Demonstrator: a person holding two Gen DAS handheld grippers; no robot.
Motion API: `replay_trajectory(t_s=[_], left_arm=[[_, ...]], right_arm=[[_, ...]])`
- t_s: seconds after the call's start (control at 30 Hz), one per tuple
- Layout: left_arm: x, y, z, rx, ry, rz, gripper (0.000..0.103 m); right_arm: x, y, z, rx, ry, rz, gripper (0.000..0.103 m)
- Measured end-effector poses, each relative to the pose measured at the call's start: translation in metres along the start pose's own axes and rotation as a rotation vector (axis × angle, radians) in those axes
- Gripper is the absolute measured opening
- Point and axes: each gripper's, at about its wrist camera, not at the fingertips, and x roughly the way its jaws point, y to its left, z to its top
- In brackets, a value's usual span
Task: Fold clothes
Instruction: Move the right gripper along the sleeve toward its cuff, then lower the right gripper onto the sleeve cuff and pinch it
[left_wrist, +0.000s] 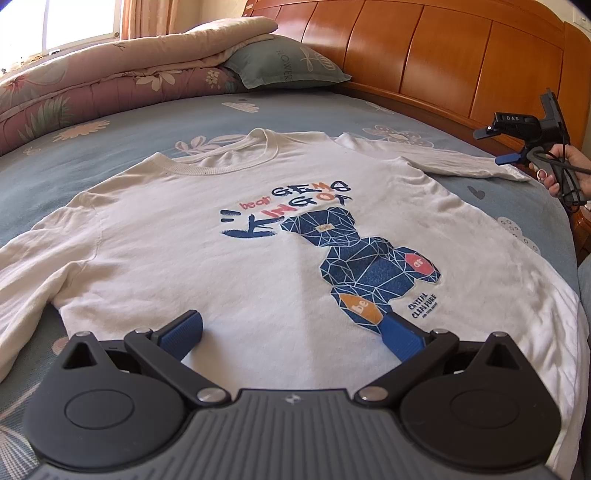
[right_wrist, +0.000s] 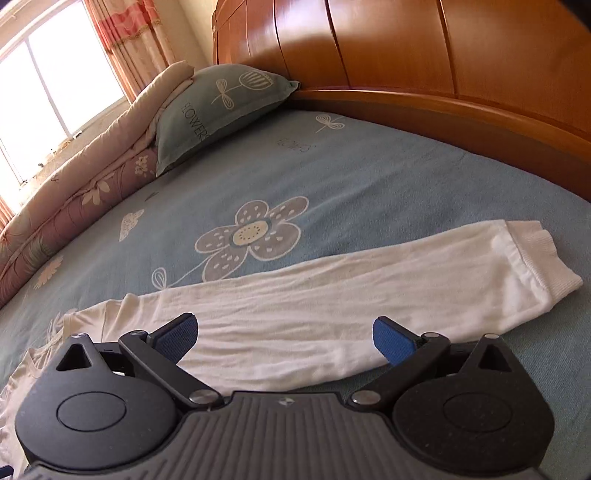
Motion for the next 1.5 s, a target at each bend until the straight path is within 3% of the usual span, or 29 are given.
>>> replay_trajectory(t_s=[0.1, 0.23, 0.33, 0.43, 0.53, 0.67, 0.73, 0.83, 0.97, 1.07, 1.13, 1.5], left_arm=[[0.0, 0.001, 0.0, -0.001, -0.001, -0.002, 0.102], [-0.001, 0.001, -0.001, -0.001, -0.004, -0.003, 0.102], [0.0, 0.001, -0.001, -0.001, -0.002, 0.0, 0.102], [0.0, 0.0, -0.001, 0.001, -0.002, 0.001, 0.102], [0.0, 0.0, -0.001, 0.0, -0.004, 0.0, 0.102], [0.001, 0.001, -0.001, 0.0, -0.006, -0.001, 0.102], [0.001, 0.001, -0.001, -0.001, -0.006, -0.001, 0.102], [0.001, 0.001, -0.001, -0.001, -0.005, 0.0, 0.102], [0.0, 0.0, -0.001, 0.0, -0.005, 0.002, 0.102], [0.0, 0.001, -0.001, 0.0, -0.006, 0.001, 0.102], [0.0, 0.001, -0.001, 0.0, -0.006, 0.001, 0.102], [0.001, 0.001, -0.002, -0.004, -0.008, 0.004, 0.102]], right_arm=[[0.016, -0.01, -0.004, 0.006, 0.047, -0.038, 0.103], [-0.001, -0.025, -0.02, 0.049, 0.023, -0.056, 0.103], [-0.023, -0.04, -0.02, 0.128, -0.066, -0.117, 0.103], [-0.038, -0.056, -0.012, 0.227, -0.152, -0.078, 0.103], [-0.029, -0.061, -0.003, 0.253, -0.14, -0.03, 0.103], [-0.007, -0.063, -0.005, 0.216, -0.063, -0.073, 0.103], [-0.009, -0.065, -0.011, 0.206, -0.075, -0.092, 0.103], [-0.025, -0.071, -0.018, 0.294, -0.113, -0.124, 0.103], [-0.04, -0.075, -0.023, 0.378, -0.155, -0.027, 0.103], [-0.031, -0.071, -0.028, 0.427, -0.12, 0.05, 0.103], [-0.023, -0.067, -0.032, 0.432, -0.107, 0.059, 0.103], [-0.01, -0.063, -0.035, 0.31, -0.208, 0.02, 0.103]])
